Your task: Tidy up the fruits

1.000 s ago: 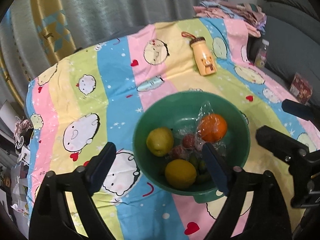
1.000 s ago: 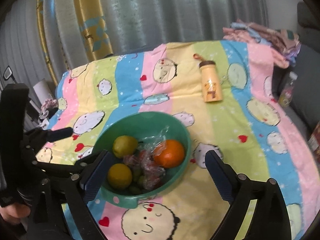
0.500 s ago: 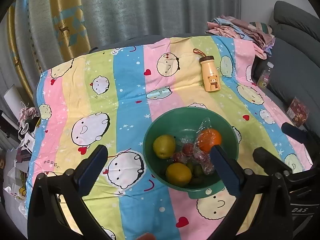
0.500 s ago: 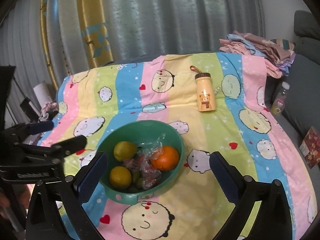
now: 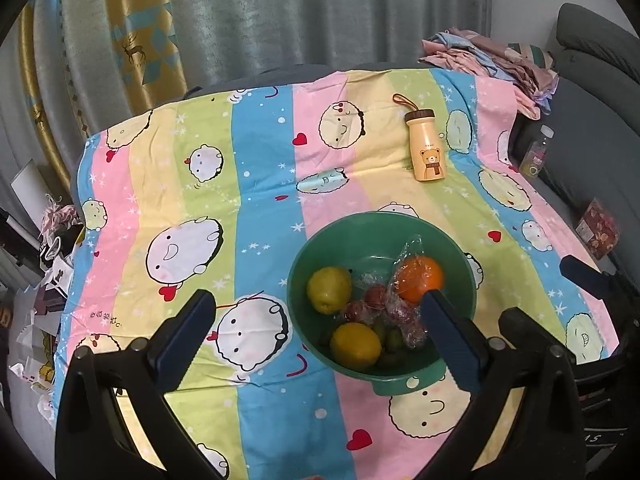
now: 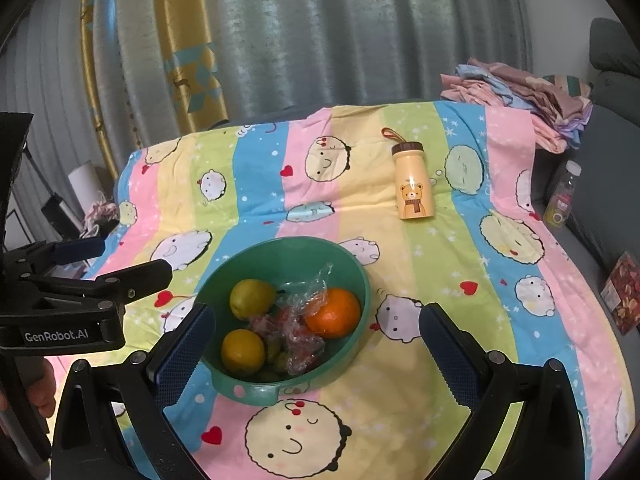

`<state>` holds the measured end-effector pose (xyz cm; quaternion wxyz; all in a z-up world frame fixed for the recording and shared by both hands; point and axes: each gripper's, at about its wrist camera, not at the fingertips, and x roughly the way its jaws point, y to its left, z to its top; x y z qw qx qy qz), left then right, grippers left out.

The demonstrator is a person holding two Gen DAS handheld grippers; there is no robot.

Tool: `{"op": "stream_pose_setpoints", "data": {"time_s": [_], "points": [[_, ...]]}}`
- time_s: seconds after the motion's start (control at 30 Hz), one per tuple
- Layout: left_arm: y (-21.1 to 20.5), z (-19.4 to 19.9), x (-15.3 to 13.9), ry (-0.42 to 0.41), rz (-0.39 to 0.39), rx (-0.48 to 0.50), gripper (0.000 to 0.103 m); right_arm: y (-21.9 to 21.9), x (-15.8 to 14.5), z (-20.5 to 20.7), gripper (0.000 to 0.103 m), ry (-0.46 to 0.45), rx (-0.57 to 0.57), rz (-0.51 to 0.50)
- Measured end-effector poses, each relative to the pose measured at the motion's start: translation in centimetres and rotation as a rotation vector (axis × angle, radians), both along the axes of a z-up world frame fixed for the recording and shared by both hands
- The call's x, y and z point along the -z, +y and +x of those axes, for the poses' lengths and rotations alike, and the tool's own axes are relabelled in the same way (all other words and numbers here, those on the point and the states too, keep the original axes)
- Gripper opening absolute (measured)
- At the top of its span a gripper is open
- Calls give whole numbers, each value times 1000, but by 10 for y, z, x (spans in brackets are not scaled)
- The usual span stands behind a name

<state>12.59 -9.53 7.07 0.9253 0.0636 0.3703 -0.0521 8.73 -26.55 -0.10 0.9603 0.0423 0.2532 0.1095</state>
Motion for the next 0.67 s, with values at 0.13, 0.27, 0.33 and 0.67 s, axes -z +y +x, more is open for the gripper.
{"op": "stream_pose_setpoints", "data": {"time_s": [0.13, 0.27, 0.33, 0.67], "points": [[0, 1, 1, 6, -3, 0, 103, 1, 0, 0, 101, 2, -3, 0], [-1, 2, 1, 7, 1, 3, 103, 3, 1, 2, 101, 4, -9, -6], [-1, 1, 2, 3, 5, -3, 103, 4, 2, 2, 101, 4, -12, -9], [-2, 0, 0, -23, 15, -15, 103, 10, 0, 1, 101, -1, -26, -13]]}}
